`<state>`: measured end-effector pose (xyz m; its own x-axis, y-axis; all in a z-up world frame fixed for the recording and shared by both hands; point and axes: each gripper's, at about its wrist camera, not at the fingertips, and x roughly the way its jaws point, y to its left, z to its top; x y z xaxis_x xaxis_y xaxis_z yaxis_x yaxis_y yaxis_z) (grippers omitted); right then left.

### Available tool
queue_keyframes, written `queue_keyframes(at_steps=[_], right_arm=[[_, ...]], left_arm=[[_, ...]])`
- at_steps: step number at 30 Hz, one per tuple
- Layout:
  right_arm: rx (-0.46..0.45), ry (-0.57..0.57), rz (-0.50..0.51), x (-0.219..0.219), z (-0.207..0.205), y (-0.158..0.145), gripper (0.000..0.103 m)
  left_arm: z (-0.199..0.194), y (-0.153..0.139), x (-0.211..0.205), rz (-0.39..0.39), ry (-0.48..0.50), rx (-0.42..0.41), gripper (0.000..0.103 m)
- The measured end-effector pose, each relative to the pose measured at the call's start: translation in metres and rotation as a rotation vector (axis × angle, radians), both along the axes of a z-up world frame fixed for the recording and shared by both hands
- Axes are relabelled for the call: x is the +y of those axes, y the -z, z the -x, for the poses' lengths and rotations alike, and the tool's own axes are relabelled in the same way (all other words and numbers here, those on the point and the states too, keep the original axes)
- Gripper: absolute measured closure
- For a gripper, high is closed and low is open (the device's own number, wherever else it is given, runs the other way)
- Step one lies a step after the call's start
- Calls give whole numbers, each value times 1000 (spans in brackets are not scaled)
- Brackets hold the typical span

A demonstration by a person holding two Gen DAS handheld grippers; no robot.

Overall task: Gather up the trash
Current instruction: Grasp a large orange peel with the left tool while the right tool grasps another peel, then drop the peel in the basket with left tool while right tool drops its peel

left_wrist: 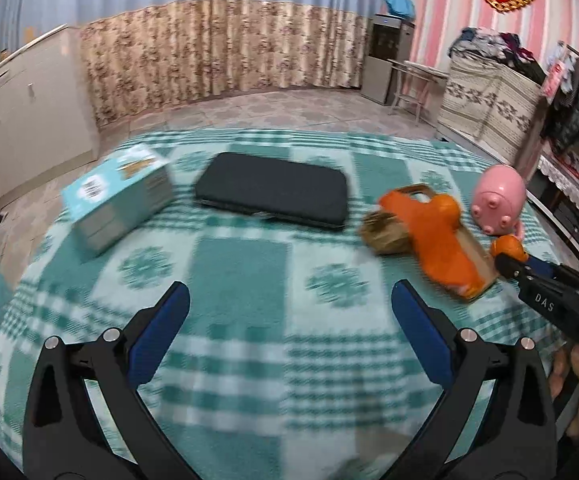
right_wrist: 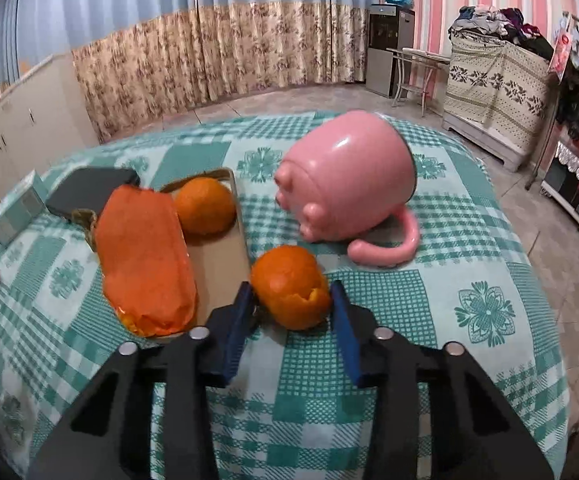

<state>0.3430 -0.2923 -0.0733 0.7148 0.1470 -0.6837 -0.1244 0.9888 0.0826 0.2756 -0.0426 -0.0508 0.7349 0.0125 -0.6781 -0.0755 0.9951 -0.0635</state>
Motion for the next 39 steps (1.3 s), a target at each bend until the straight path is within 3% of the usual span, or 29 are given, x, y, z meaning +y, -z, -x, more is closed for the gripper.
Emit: queue_keyframes(at_steps=[7,12,15,16,18,20,22,30,39], right_arm=[[-50,49,-48,-29,28,-12,75],[-55,99,-65,-53,49,-11,75],[-51,112,-52,-59,55,-8,75],[-49,114,-55,-61,55,-8,75],[-50,121,-57,-66,59,-8,76],[-55,125,-56,-66,61,-11,76],[-62,124,-54,-65,63,-14,76],[-76,100,-35,-46,76,-27,75],[-113,-4,-35,14,90,-47,75]], left_arm=[[-30,11,-49,38,62,34,6],[-52,24,-87,69,120,86,17],[-61,32,-103,70,156,124,38],[-64,35,-107,69,168,144,53],[-65,36,-111,61,162,158,59],[-60,32,-109,53,151,140,86],[-58,29,-107,58,168,143,102],[-25,-4,-77,119,185,80,103],[41,-44,-6,33,88,4,103]])
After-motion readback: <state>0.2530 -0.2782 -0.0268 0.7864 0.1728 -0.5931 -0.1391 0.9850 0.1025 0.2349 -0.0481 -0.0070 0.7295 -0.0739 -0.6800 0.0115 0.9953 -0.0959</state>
